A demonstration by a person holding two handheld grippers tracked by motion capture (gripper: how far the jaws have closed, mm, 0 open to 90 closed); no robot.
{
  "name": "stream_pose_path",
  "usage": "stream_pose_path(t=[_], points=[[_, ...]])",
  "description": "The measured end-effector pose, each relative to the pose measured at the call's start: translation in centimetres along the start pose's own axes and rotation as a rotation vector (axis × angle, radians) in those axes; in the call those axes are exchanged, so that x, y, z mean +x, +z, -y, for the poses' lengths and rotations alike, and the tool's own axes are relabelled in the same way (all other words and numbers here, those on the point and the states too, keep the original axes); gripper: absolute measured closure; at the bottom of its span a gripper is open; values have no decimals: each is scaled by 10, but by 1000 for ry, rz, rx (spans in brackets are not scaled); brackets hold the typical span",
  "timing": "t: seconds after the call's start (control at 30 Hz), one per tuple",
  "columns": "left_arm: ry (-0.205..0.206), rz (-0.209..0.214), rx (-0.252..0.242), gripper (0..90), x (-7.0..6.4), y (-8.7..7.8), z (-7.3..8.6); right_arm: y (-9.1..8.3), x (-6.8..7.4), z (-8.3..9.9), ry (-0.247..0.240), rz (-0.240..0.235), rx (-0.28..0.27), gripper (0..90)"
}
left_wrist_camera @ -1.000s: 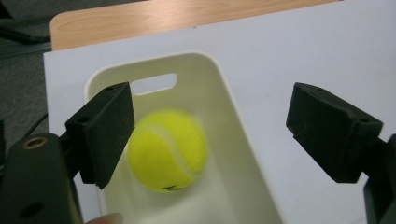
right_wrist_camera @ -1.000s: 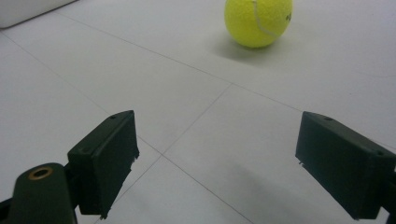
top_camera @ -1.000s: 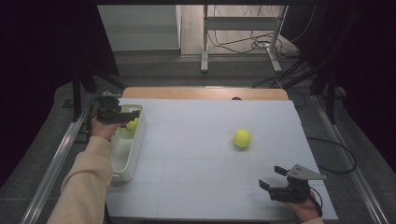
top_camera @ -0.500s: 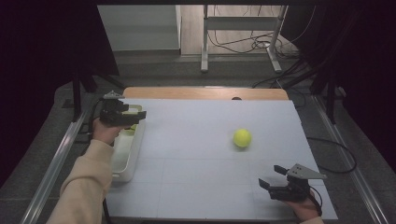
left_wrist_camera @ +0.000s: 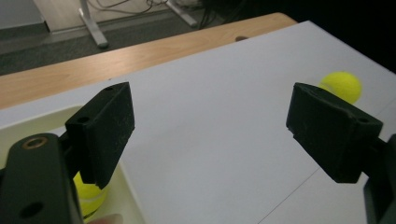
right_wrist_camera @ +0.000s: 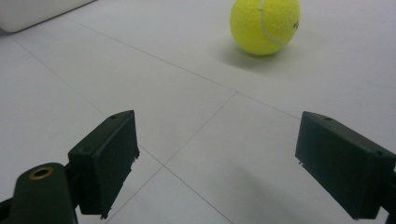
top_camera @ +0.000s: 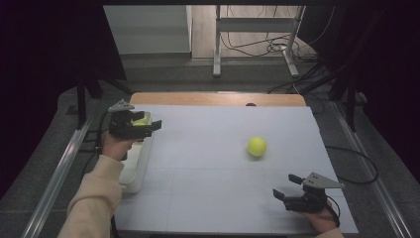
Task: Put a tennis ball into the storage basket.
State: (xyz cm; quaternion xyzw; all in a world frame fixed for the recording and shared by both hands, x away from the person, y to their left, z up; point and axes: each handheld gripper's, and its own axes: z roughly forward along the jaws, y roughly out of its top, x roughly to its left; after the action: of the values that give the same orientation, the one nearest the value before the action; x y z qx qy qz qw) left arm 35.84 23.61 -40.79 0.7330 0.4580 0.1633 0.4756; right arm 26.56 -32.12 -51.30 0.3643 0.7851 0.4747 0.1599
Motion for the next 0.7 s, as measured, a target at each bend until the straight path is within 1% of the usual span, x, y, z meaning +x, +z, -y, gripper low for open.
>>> stream_pose_path(t=[0.07, 0.13, 0.17, 0.3, 0.4, 0.53, 0.7], points=[[-10, 24, -16, 162, -2, -1, 0, 0, 0, 0, 1, -1, 2, 134], [-10, 47, -30, 163, -6, -2, 1, -1, 0, 0, 2, 0, 0, 134], [-10, 47, -30, 162, -6, -2, 1, -1, 0, 0, 2, 0, 0, 134], [4, 65, -45, 163, -14, -5, 1, 0, 0, 0, 3, 4, 2, 134], [-1, 85, -54, 162, -19, -6, 3, 0, -1, 0, 2, 4, 2, 135], [20, 98, -50, 163, -28, -4, 5, 0, -1, 0, 0, 8, 4, 135], [28, 113, -54, 162, -34, -3, 5, -1, 0, 1, -3, 9, 1, 135]])
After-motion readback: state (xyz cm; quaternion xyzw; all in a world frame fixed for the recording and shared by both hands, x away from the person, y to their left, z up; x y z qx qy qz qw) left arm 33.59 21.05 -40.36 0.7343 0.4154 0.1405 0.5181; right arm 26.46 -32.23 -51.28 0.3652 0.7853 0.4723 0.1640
